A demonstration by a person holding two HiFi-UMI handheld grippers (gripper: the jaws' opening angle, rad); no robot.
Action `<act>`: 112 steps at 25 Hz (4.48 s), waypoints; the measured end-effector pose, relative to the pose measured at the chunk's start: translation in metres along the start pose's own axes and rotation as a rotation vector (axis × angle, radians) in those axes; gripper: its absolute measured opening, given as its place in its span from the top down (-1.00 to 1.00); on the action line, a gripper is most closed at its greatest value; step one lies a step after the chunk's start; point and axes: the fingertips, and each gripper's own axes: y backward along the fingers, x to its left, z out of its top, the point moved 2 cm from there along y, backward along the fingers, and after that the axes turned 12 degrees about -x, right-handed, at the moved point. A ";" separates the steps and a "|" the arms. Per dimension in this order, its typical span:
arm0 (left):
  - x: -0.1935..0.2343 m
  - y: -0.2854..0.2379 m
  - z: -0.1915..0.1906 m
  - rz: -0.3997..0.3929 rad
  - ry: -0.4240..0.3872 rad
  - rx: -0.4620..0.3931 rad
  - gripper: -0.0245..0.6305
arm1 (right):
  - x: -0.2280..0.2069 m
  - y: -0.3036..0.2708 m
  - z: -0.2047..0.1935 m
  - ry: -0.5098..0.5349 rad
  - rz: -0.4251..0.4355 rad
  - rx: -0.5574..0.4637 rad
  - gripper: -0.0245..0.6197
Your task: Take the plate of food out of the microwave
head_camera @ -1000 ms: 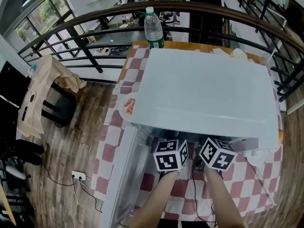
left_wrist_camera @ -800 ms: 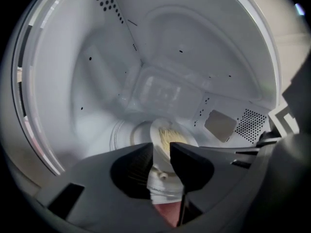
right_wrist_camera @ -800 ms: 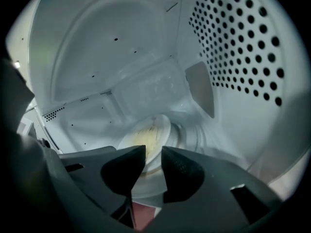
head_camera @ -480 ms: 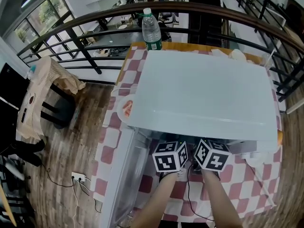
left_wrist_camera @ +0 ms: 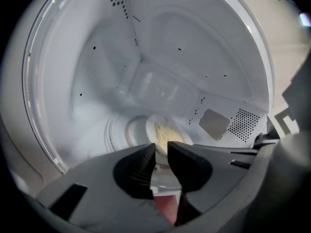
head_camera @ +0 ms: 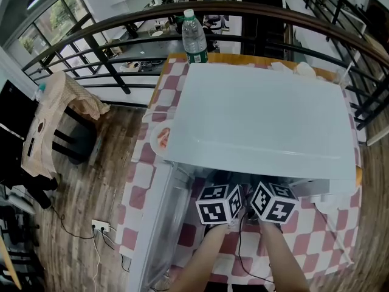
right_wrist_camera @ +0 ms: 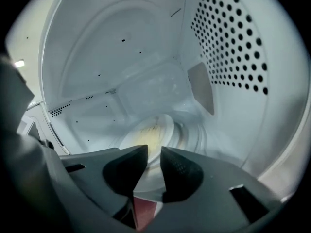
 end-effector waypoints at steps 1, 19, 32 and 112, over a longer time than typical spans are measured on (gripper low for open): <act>-0.002 0.001 0.000 -0.003 -0.001 -0.001 0.66 | -0.001 0.001 0.000 -0.008 -0.002 -0.001 0.62; -0.015 0.034 -0.007 -0.006 0.034 -0.001 0.70 | 0.000 0.031 -0.010 -0.025 -0.028 0.017 0.65; -0.025 0.072 -0.024 0.009 0.080 0.010 0.69 | 0.003 0.065 -0.019 -0.059 -0.035 0.030 0.72; -0.032 0.110 -0.031 0.026 0.335 -0.021 0.73 | -0.010 0.119 -0.023 -0.387 -0.029 0.014 0.78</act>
